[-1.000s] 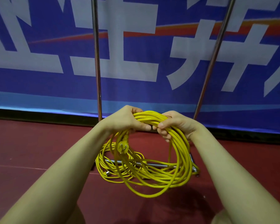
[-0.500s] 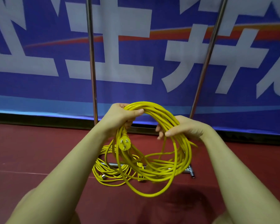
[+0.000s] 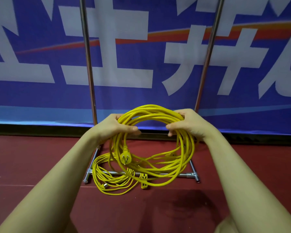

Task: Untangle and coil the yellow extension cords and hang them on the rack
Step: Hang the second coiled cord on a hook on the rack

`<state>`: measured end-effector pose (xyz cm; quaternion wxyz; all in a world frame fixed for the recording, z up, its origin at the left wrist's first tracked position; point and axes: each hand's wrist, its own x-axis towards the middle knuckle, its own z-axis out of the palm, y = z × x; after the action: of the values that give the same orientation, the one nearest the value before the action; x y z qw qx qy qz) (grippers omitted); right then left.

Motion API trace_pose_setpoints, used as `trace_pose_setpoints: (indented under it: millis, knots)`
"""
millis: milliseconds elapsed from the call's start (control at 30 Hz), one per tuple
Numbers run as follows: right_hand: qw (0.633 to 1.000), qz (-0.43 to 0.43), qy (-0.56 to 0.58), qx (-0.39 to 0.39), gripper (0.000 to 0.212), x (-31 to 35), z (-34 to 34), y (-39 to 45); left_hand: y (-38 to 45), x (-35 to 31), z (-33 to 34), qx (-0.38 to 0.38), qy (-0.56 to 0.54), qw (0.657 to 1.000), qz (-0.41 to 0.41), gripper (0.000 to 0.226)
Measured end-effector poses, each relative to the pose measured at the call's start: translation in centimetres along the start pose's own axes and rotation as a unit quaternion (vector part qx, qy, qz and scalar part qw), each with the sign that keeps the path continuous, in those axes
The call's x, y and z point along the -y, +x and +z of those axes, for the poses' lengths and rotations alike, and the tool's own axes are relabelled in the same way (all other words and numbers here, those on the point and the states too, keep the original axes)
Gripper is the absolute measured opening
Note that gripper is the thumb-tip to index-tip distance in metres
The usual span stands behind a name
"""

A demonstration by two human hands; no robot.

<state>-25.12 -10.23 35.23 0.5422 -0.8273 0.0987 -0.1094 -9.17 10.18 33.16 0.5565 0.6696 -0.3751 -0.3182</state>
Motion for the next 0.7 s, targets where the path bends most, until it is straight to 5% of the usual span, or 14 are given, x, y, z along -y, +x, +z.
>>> trace_pose_setpoints:
  millis: [400, 700]
  knots:
    - [0.983, -0.063, -0.119, -0.123, 0.017, 0.7, -0.9, -0.5, 0.1, -1.6, 2.6, -0.114, -0.047, 0.99, 0.075, 0.025]
    - [0.989, -0.029, -0.1, -0.101, 0.01, 0.1, -2.2, -2.2, -0.3, -4.9, 4.9, -0.139, -0.12, 0.977, 0.106, 0.028]
